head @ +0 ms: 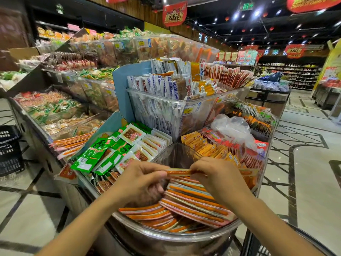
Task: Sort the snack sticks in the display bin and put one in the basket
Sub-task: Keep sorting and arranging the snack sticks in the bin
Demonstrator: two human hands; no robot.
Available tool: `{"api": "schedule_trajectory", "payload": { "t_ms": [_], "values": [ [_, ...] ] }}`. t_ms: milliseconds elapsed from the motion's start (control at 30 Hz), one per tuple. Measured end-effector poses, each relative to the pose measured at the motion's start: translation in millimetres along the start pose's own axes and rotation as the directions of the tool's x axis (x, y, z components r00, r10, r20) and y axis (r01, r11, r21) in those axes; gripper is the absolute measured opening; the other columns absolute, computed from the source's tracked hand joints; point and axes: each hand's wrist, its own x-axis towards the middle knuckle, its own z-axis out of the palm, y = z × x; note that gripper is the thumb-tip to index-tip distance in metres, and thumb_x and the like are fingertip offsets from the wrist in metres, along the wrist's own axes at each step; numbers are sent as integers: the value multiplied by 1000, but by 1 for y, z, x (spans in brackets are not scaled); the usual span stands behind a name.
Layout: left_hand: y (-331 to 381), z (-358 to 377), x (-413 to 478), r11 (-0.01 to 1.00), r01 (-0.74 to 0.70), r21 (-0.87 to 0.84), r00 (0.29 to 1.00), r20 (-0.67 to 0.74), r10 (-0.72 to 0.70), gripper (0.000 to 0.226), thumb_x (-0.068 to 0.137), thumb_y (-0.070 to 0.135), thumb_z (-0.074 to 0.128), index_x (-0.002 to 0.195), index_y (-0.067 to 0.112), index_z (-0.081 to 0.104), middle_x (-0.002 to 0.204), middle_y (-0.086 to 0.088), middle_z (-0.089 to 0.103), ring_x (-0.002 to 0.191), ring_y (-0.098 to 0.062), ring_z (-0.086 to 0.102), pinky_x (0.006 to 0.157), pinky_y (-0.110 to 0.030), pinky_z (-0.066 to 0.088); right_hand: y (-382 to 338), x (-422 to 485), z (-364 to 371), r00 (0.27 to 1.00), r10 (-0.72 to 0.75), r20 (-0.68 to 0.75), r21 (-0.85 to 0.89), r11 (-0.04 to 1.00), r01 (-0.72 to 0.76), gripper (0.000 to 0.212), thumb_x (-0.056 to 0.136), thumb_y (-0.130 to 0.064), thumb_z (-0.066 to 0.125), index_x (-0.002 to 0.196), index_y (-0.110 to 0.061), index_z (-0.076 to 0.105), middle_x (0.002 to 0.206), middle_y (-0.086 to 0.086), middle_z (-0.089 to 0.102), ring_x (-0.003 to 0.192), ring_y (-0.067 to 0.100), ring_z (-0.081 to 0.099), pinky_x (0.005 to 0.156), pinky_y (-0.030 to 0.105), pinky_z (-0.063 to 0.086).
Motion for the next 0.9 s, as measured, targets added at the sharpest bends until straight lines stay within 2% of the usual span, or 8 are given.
{"api": "schedule_trajectory", "payload": {
  "t_ms": [167,300,467,533,633,733,800,900],
  "values": [
    [12,-16,3,975,3,-224,994,-108,-28,34,94,32,55,100,7,78,92,-13,78,54,-20,67,44,-23,48,-12,11,-5,990,115,-80,214,972,-96,9,84,-26,81,90,-25,74,81,-15,67,75,3,62,63,23,51],
    [7,-14,5,968,18,-251,976,-207,-71,31,92,31,59,112,9,70,98,-16,77,54,-22,65,43,-23,46,-13,17,-15,888,449,-100,569,758,-319,14,84,-20,80,79,-20,68,61,-6,65,55,6,59,51,15,42],
    [-12,8,7,988,68,138,983,-177,-42,17,95,18,68,110,25,70,101,5,76,69,-11,69,55,-22,52,-8,16,-16,726,688,-15,864,375,-337,24,94,-20,71,84,-5,55,59,3,65,54,20,65,58,38,53],
    [-19,23,10,951,14,309,995,-94,16,27,91,23,74,116,30,66,98,15,71,75,-2,68,68,-17,52,-7,12,-10,669,743,36,912,248,-325,27,96,-20,68,93,2,54,58,6,66,58,28,63,55,36,50],
    [-26,48,14,875,-60,480,998,-3,70,51,85,35,79,130,36,55,94,18,67,67,4,59,65,-11,42,-8,3,-2,621,772,135,945,88,-315,32,97,-18,66,102,10,52,58,6,66,61,32,63,51,31,52],
    [-31,65,23,708,-128,695,988,25,154,61,84,49,75,137,39,47,123,22,59,93,7,58,82,-20,49,-7,-6,2,559,793,242,957,-99,-273,19,97,-13,66,102,0,53,57,7,63,56,23,66,47,25,52],
    [-36,71,32,578,-153,802,979,42,201,55,85,56,69,133,39,49,121,21,56,106,0,58,86,-28,52,-5,-11,6,521,799,300,949,-197,-244,17,96,-12,66,100,-2,53,61,9,62,56,20,67,46,23,52],
    [-46,79,47,434,-190,881,966,88,245,32,92,51,61,120,36,56,107,13,56,94,-11,64,74,-36,56,0,-20,11,489,803,340,937,-245,-249,18,97,-15,66,104,-2,56,73,12,64,59,20,69,46,22,53]
  ]
}}
